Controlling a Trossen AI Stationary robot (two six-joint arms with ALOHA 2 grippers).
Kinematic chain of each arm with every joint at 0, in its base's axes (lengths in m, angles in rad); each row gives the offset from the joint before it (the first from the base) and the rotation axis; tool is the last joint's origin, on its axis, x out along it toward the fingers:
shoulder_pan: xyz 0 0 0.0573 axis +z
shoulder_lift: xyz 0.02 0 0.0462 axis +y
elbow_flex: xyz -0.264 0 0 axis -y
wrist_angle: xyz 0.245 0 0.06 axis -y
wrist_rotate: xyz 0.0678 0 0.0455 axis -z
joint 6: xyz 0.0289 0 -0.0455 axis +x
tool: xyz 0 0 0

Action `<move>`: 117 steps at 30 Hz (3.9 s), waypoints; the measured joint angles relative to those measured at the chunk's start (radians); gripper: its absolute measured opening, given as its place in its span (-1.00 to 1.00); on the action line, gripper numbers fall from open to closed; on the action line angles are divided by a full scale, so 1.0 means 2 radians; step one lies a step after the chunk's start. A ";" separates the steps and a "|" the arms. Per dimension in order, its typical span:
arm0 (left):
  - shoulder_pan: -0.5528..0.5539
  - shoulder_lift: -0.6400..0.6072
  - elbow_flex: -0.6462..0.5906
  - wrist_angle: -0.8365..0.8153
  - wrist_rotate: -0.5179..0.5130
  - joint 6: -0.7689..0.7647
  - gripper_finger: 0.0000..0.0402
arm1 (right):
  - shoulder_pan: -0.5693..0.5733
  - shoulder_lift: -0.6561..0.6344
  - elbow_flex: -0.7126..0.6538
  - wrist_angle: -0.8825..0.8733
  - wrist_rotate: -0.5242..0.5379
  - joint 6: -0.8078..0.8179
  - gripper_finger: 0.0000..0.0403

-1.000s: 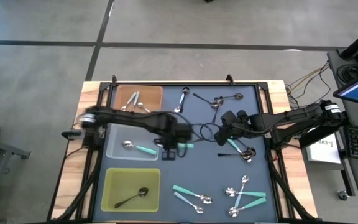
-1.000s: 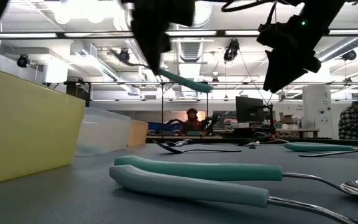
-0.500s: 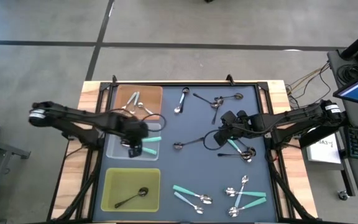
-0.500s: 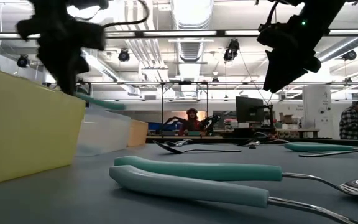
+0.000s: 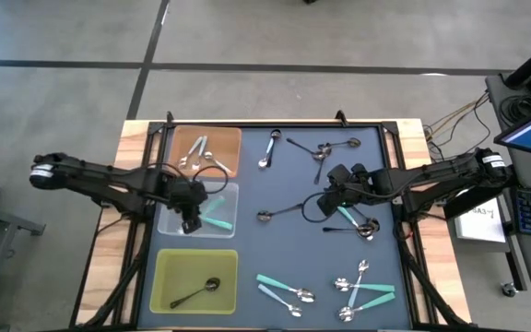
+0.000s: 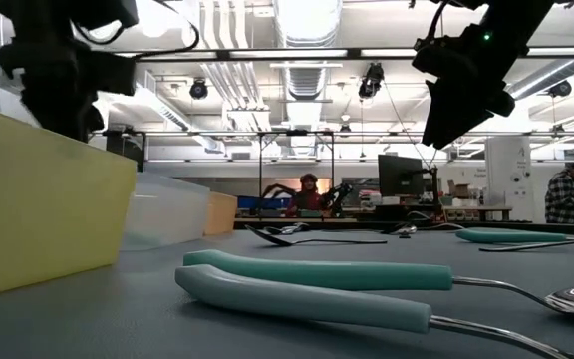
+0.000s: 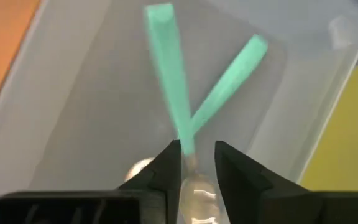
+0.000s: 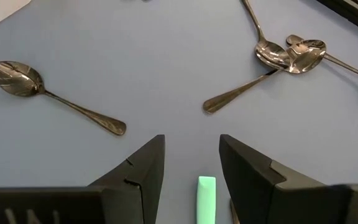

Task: Sort silverware by color (type)
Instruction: Put the light green spoon into the transparent bin, then put the light blue spoon into the orange bin

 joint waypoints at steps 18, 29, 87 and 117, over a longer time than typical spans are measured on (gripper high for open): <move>-0.134 0.243 0.160 0.186 0.030 0.148 -0.59 | 0.000 0.000 0.000 0.000 0.000 0.000 -0.28; -0.196 0.418 0.318 0.193 -0.044 0.152 -0.59 | 0.000 0.000 0.000 0.000 0.000 0.000 -0.28; -0.171 0.347 0.349 0.101 -0.114 0.234 -0.81 | 0.000 0.000 0.000 0.011 0.000 0.000 -0.28; -0.151 -0.037 -0.060 0.078 -0.172 -0.049 -0.61 | 0.000 0.000 0.000 0.012 0.000 0.000 -0.28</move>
